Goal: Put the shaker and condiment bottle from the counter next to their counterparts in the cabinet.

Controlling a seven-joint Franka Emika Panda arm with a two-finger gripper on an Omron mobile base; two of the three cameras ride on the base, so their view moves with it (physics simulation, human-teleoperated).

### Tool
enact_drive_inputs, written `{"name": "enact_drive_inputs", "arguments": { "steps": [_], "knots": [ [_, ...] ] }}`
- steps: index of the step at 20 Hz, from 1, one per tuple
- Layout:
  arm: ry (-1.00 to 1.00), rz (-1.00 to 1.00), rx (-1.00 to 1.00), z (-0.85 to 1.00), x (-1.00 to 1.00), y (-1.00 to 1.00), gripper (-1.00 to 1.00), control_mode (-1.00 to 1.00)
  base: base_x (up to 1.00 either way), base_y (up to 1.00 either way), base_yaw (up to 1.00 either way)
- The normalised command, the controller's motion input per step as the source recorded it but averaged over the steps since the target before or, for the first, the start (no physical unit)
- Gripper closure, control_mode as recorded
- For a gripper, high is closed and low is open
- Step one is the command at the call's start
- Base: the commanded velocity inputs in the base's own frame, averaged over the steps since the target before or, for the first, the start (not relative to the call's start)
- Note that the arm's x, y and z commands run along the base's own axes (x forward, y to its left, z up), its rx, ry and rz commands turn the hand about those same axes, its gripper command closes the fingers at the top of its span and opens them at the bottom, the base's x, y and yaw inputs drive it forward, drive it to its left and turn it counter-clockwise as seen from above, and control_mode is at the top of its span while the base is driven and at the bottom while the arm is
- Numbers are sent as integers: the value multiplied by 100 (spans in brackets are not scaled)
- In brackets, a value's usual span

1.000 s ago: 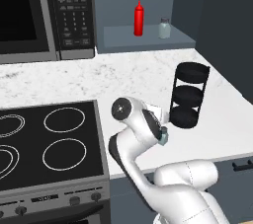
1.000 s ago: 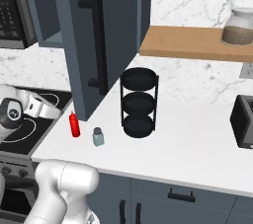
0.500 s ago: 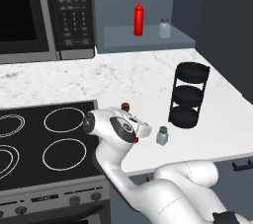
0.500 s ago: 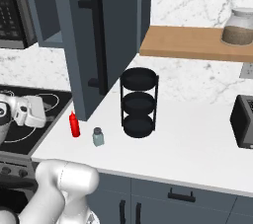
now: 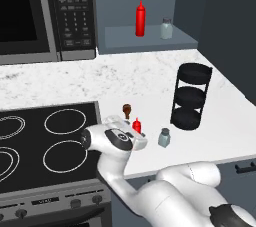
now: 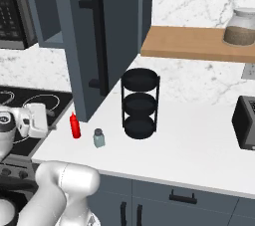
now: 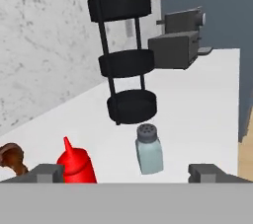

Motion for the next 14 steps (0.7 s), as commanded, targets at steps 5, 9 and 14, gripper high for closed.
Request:
{"name": "enact_drive_inputs", "arguments": {
  "steps": [5,9,14],
  "knots": [
    [-3,0,0,-25,20,0,-100,-100,0,0,0],
    [0,0,0,-33,31,-2,-100,-100,0,0,0],
    [0,-1,0,-15,37,0,-100,-100,0,0,0]
  ]
}}
